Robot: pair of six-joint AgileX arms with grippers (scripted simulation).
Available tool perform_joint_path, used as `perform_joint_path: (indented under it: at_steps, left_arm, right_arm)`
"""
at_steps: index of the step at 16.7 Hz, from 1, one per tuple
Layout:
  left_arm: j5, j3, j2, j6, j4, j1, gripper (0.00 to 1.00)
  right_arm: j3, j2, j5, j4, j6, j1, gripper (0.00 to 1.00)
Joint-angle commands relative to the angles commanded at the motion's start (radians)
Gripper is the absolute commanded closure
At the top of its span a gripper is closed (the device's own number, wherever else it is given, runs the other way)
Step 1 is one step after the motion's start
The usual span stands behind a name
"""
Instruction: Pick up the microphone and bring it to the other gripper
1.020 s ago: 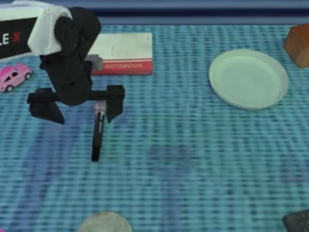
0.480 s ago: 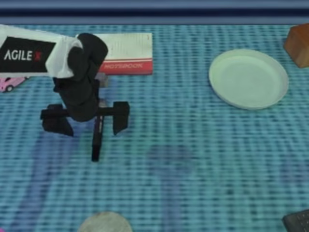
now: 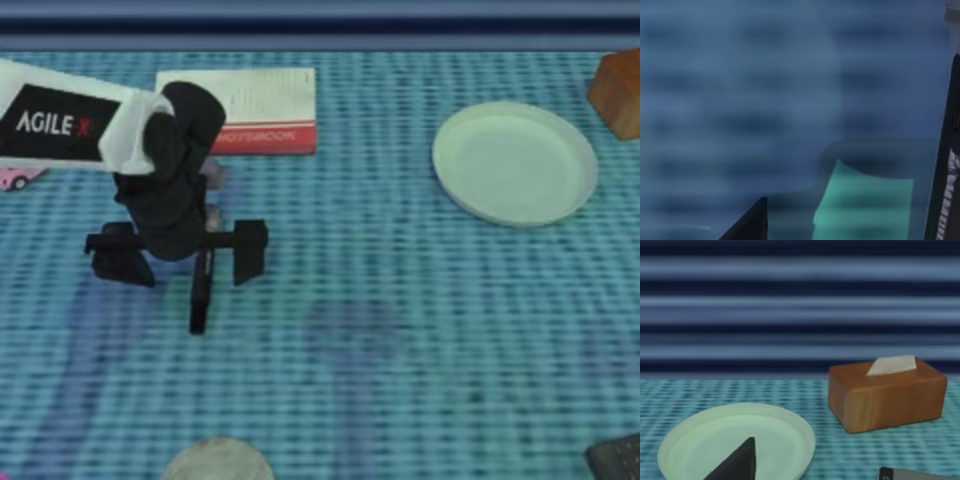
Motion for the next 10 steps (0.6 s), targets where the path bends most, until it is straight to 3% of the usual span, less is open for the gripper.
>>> perform_joint_path:
  at_steps: [10]
  left_arm:
    - [0.000,0.000,0.000,0.000,0.000,0.000,0.75]
  right_arm:
    - [0.000,0.000,0.000,0.000,0.000,0.000,0.00]
